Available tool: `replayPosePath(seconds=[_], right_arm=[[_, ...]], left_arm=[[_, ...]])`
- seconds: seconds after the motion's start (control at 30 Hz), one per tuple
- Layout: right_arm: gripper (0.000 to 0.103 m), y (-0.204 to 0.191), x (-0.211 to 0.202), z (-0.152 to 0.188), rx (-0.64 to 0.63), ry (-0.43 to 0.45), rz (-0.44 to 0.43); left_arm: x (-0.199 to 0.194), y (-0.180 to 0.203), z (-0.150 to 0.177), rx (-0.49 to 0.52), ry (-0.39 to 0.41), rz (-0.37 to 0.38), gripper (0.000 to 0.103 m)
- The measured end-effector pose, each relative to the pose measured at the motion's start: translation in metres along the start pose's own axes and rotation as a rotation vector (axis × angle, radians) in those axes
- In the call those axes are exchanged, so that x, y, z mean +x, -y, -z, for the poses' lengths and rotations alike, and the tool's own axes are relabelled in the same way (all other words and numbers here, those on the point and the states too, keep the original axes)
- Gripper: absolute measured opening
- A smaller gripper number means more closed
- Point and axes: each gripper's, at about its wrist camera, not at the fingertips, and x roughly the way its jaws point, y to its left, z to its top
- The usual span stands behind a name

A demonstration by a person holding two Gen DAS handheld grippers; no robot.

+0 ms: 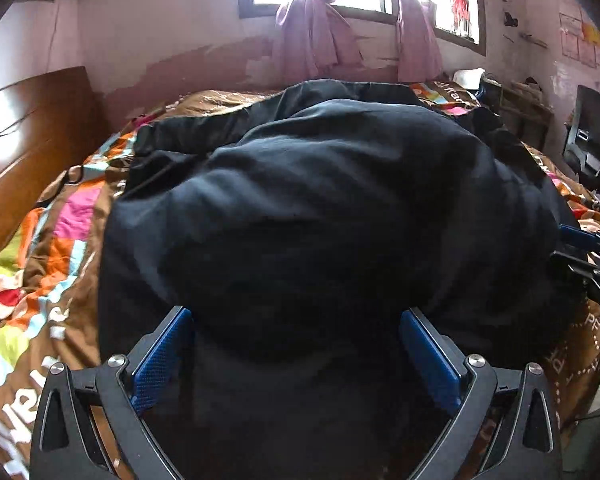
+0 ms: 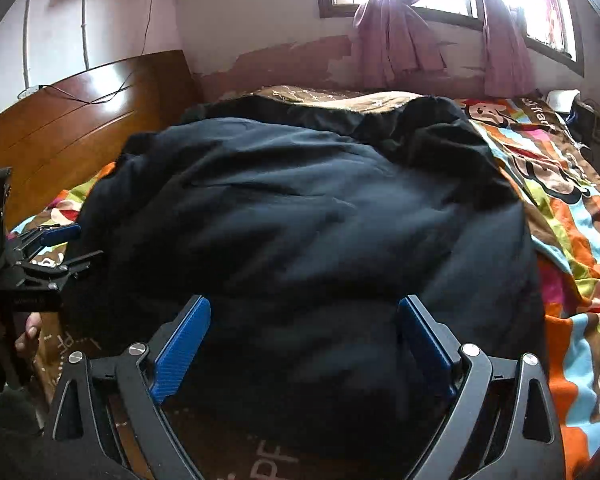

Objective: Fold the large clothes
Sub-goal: 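Lower the jacket onto the bed and open both grippers, then grasp the jacket's folded edge with both grippers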

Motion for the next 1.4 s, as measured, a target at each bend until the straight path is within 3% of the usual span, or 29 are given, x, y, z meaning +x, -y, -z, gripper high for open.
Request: replayPosePath(seconds=[0.27, 0.57, 0.83, 1.03, 1.4], right_arm=[[0.093, 0.027, 0.053, -0.042, 0.042, -0.029, 0.048], [0.1, 0.049, 0.106, -0.095, -0.007, -0.071, 0.065], [0.102, 0.076, 0.139, -0.135, 0.058, -0.147, 0.031], [0.102, 0.087, 0.167, -0.134, 0.061, -0.204, -0.036], [0.103, 0.098, 0.183, -0.112, 0.126, -0.124, -0.109]], left_arm=[[0.042, -0.02, -0.044, -0.085, -0.003, 0.034, 0.103], [0.081, -0.017, -0.09, -0.037, -0.031, 0.013, 0.103], [0.13, -0.039, -0.122, -0.141, -0.13, 0.127, 0.103], [0.148, -0.037, -0.119, -0.132, -0.123, 0.103, 0.103], [0.156, -0.04, -0.113, -0.152, -0.06, 0.11, 0.103]])
